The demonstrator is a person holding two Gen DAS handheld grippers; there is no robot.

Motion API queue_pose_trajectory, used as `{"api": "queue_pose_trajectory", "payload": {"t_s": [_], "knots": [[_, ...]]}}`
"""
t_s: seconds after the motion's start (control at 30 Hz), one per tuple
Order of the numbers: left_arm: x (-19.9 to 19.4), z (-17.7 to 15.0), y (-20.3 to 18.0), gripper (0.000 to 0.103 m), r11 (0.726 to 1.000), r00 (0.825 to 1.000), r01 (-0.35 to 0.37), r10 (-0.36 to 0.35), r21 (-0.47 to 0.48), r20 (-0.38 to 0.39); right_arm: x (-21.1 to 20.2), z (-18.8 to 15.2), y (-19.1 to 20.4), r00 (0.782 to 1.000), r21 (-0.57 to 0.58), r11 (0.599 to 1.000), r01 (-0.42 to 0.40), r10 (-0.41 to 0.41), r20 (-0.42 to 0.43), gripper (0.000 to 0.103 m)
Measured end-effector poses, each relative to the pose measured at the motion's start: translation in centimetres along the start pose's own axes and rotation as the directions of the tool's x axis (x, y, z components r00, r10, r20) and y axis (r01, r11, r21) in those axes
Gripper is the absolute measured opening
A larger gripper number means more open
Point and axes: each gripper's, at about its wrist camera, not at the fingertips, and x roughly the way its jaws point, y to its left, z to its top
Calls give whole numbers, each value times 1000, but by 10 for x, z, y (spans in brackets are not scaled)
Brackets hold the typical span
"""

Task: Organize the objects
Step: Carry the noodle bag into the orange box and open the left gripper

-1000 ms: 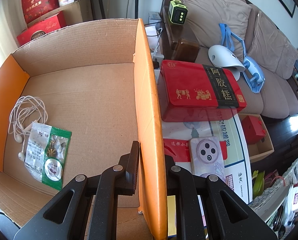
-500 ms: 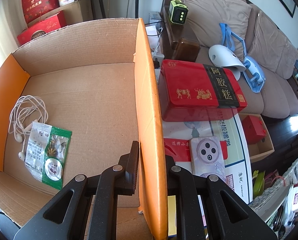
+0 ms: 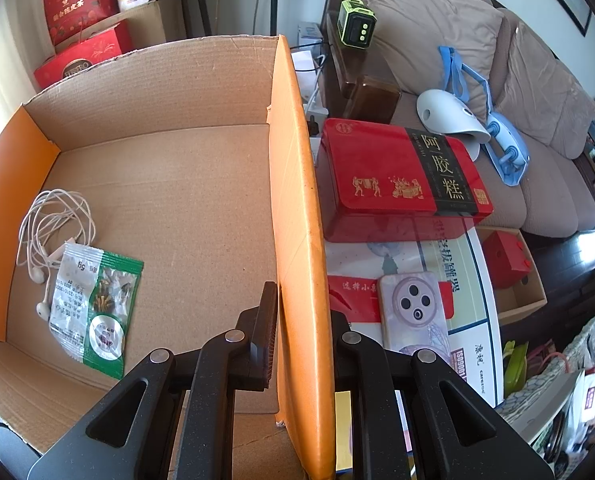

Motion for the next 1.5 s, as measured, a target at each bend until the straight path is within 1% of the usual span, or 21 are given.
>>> {"api": "queue_pose_trajectory", "payload": {"t_s": [0.23, 0.33, 0.43, 0.57, 0.67, 0.8, 1.03, 1.33, 1.4, 1.5], "knots": [[-35, 21, -19, 1, 999, 996, 46, -48, 28, 74, 0, 0, 0, 1000, -8, 1000, 8, -8, -6, 13], [-46, 29, -31, 1, 996, 992, 76, -80, 47, 94, 0, 0, 0, 1000, -5, 1000, 7, -7, -6, 12], [-49, 36, -47, 1, 990, 987, 127, -132, 67, 88, 0, 1, 0, 1000, -3, 1000, 4, -4, -6, 12], [-45, 38, -79, 1, 980, 983, 160, -169, 120, 70, -1, 2, -1, 1000, -2, 1000, 3, -3, -5, 12], [-34, 39, -104, 1, 972, 982, 175, -184, 156, 48, -1, 2, -1, 1000, -2, 1000, 3, -3, -4, 12], [-10, 39, -129, 1, 966, 979, 200, -203, 164, 2, -1, 2, -1, 1000, 7, 1000, 1, -1, -6, 12], [29, 25, -170, 1, 952, 971, 237, -227, 194, -74, -3, 1, -4, 1000, 19, 1000, -19, 19, -9, 11], [72, 5, -211, 1, 942, 956, 268, -235, 201, -175, -3, 1, -6, 1000, 23, 999, -29, 29, -5, 11], [80, -1, -217, 1, 940, 951, 276, -237, 201, -199, -3, 1, -6, 1000, 24, 999, -30, 30, -4, 11], [90, -10, -222, 1, 939, 948, 275, -229, 205, -222, -3, 0, -6, 999, 26, 999, -33, 33, -3, 11]]}}
